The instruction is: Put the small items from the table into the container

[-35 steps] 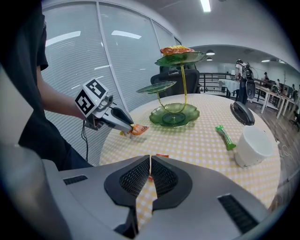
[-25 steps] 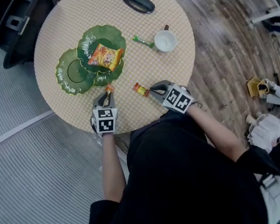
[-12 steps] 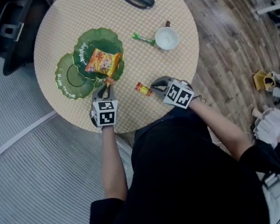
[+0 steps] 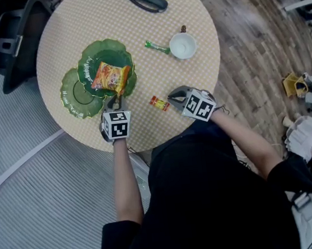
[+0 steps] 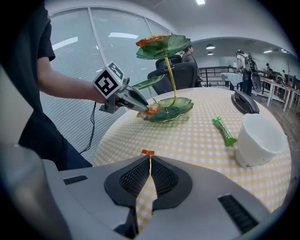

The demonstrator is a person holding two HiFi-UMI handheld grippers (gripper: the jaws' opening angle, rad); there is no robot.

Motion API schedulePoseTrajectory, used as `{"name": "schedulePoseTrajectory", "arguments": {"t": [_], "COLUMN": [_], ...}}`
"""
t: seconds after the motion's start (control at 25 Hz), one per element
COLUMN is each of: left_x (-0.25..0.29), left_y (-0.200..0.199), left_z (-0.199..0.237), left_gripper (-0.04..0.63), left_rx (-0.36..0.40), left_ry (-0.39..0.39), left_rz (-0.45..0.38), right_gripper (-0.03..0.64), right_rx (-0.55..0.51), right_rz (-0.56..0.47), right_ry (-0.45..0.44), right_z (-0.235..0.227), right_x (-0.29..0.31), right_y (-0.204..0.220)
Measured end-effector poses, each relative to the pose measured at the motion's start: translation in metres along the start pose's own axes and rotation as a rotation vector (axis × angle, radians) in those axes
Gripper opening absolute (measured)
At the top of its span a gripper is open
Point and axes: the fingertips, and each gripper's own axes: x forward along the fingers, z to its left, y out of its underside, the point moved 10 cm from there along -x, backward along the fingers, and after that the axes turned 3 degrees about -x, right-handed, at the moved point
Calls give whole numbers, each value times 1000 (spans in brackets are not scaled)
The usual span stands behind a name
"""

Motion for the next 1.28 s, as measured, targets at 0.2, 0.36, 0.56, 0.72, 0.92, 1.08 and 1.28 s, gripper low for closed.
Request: {"name": "schedulePoseTrajectory", "arguments": {"t": [0.2, 0.36, 0.56, 0.72, 0.92, 1.08, 1.28], "left_x": [0, -8, -14, -19, -27, -35, -46], "left_y": [2, 0, 11, 19, 27, 38, 61], "left_z": [0, 1, 3, -1, -7, -15, -25], "left_gripper": [106, 137, 175, 175, 175, 173, 141], "left_rx": [-34, -68, -163, -196, -227, -260, -293], "left_ry": [15, 3, -5, -7, -11, 6, 31], "left_rz": [-19, -47, -104, -117, -125, -145, -140], "right_gripper": [31, 31, 31, 31, 31, 31, 31], "right_rx": [2, -4, -13, -19, -32, -53, -80], "right_rz": [4, 3, 6, 9, 13, 13, 8], "right_ry": [4, 8, 6, 9, 11, 9, 10], "right_z": [0, 4, 12, 16, 22, 28, 41], "right_x": [-2, -2, -3, -5, -7, -6, -2], "right_y": [0, -1, -1, -1, -1, -6, -13]}}
